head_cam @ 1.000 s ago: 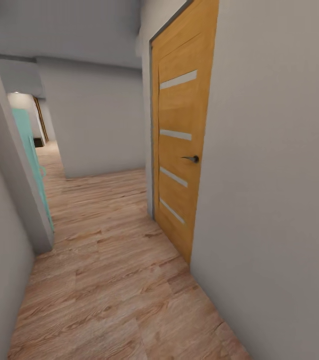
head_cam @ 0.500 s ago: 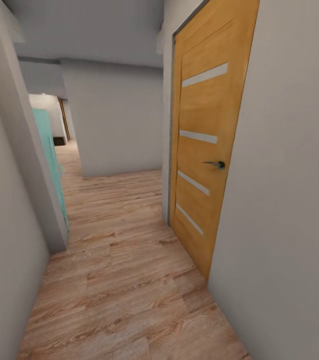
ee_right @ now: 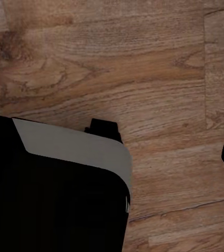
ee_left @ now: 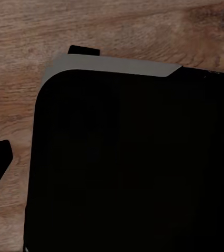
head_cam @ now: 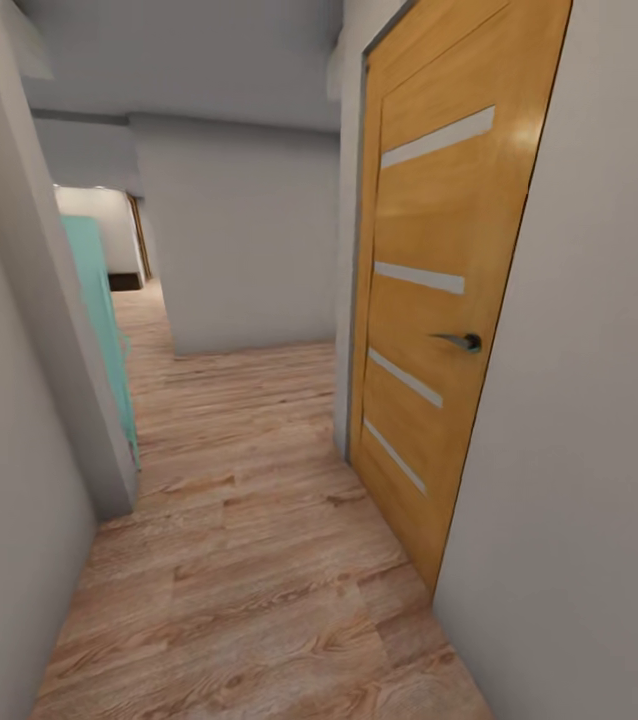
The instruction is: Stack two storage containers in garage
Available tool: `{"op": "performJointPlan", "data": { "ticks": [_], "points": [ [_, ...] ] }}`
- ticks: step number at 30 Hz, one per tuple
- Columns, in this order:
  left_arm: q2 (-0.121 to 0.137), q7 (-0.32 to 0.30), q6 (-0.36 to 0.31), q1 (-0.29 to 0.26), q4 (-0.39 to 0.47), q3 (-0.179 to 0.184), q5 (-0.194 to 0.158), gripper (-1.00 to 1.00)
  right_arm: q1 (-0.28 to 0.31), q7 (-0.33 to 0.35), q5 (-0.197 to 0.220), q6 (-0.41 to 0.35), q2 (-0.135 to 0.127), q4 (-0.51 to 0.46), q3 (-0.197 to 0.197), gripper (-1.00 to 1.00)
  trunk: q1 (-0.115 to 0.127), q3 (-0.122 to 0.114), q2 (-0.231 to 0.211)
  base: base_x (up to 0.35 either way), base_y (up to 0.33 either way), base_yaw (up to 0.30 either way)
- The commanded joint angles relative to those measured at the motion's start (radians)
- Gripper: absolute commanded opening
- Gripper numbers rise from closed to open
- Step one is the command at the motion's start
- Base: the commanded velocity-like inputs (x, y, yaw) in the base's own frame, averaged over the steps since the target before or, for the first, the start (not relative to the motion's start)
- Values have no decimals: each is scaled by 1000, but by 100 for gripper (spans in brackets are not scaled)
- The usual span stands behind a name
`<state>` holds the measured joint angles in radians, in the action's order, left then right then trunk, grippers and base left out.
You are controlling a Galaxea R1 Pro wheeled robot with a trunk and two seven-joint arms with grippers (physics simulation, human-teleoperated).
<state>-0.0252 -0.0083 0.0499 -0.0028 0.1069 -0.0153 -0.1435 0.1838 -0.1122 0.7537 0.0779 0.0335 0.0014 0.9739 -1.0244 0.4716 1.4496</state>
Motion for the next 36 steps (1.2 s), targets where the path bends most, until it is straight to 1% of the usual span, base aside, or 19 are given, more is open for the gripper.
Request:
{"op": "performJointPlan", "data": {
  "ticks": [1,17,36],
  "points": [
    [0,-1,2,0,0,0,-7,100,0,-3,8,2,0,0,9,100,-1,2,0,323,0,226],
    [-1,-2,3,0,-1,2,-5,100,0,-4,6,3,0,0,8,100,-1,12,0,322,0,237],
    [-1,-2,3,0,-1,2,-5,100,0,-3,4,2,-1,-1,9,100,-1,12,0,322,0,12]
  ]
}}
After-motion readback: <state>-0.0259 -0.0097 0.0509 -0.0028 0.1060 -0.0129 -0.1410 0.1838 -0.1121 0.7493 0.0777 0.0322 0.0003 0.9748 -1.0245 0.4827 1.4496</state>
